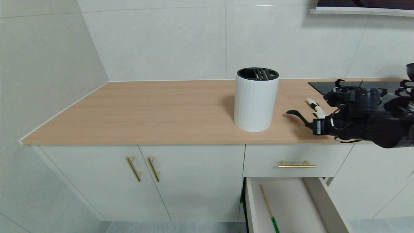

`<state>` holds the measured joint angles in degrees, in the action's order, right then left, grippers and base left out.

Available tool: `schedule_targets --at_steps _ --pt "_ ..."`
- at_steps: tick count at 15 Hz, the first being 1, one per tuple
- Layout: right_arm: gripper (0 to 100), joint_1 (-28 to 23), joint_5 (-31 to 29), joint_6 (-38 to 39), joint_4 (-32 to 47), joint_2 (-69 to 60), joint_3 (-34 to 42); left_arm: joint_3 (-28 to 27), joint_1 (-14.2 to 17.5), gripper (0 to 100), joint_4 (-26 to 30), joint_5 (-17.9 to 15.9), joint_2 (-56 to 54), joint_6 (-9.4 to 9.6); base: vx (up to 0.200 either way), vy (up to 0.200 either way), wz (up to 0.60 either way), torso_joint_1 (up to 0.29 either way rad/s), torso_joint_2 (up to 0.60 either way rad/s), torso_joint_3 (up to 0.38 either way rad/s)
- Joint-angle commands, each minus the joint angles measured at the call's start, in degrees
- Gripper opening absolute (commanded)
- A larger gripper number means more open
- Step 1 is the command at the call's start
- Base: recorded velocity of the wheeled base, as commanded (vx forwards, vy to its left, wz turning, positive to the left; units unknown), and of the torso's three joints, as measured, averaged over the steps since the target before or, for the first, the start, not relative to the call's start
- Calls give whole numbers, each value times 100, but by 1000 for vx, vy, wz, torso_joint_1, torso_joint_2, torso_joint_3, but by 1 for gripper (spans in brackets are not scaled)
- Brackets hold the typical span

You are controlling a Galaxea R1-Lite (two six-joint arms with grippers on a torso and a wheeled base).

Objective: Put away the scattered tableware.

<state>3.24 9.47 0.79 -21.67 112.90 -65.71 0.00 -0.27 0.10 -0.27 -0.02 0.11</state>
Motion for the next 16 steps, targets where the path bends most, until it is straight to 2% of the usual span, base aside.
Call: schedule_targets --at_steps 1,3,4,8,12,16 --pt "0 89 2 422 700 -1130 278 0 0 100 -1 0 2 -2 0 0 0 0 0 0" --pt "0 115 -16 659 1051 -1648 515 0 0 100 -1 0 2 -2 0 0 0 0 0 0" --pt "0 124 11 685 1376 -2219 875 0 0 100 -1 0 2 -2 0 0 0 0 0 0" --pt "0 273 -16 650 1403 -3221 1956 0 0 100 -1 0 2 -2 0 0 0 0 0 0" --pt "0 669 -16 571 1403 -3678 2572 0 0 100 -1 0 2 -2 0 0 0 0 0 0" --pt "0 669 -24 53 1403 -3705 2844 0 0 100 -1 0 2 -2 0 0 0 0 0 0"
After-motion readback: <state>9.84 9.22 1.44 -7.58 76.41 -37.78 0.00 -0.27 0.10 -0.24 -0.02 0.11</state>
